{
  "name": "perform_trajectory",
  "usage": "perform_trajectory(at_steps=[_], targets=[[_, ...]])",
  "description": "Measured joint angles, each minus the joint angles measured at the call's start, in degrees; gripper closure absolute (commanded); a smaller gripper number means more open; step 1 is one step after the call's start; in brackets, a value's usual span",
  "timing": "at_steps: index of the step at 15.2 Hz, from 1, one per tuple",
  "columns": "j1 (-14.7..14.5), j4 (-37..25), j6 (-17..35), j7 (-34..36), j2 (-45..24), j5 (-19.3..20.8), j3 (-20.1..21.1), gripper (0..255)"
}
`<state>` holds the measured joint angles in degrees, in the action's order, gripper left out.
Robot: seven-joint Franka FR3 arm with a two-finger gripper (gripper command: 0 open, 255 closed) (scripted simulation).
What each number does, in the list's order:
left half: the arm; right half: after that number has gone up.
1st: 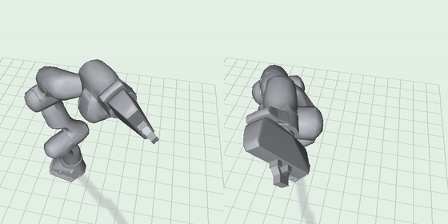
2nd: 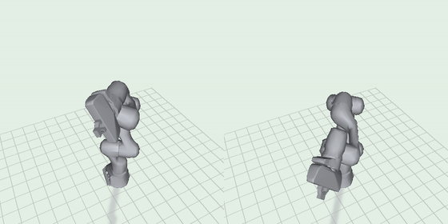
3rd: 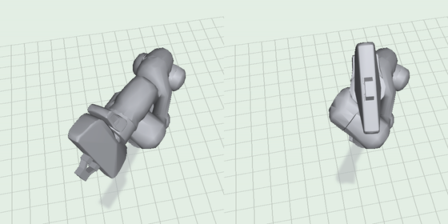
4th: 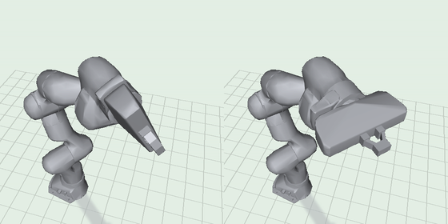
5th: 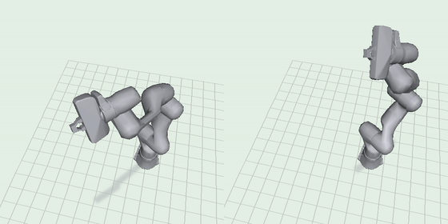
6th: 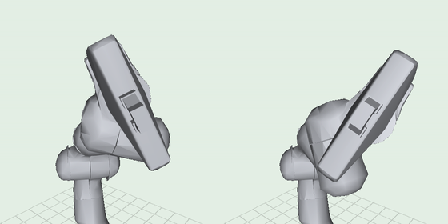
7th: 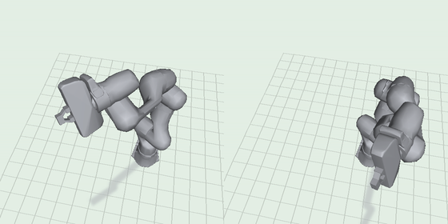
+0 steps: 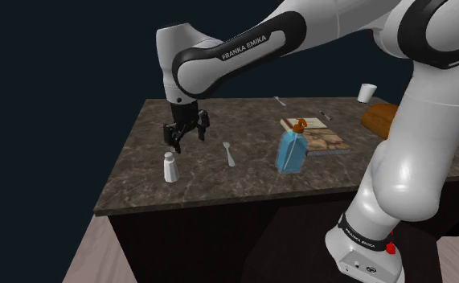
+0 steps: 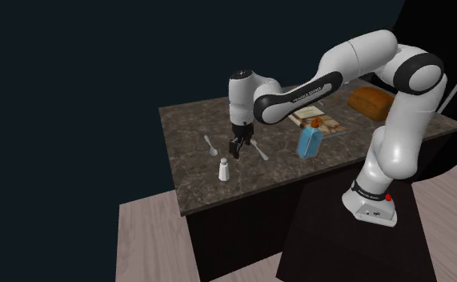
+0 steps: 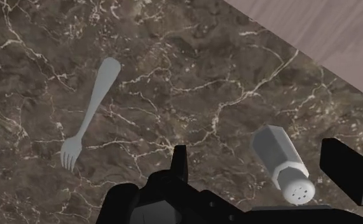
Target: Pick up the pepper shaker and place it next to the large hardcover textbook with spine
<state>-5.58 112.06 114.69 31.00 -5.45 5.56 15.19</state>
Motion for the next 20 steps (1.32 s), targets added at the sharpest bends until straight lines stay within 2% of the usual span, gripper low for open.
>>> perform_trajectory(at_steps=[7, 15, 20], targets=[[-3.39, -14.29, 0.2, 5.9, -14.97, 5.99, -0.01, 0], [-3.63, -13.22, 4.19, 6.79, -17.99, 7.22, -0.53, 0], [-3.65, -13.2, 4.37, 6.84, -18.13, 7.27, -0.55, 0]])
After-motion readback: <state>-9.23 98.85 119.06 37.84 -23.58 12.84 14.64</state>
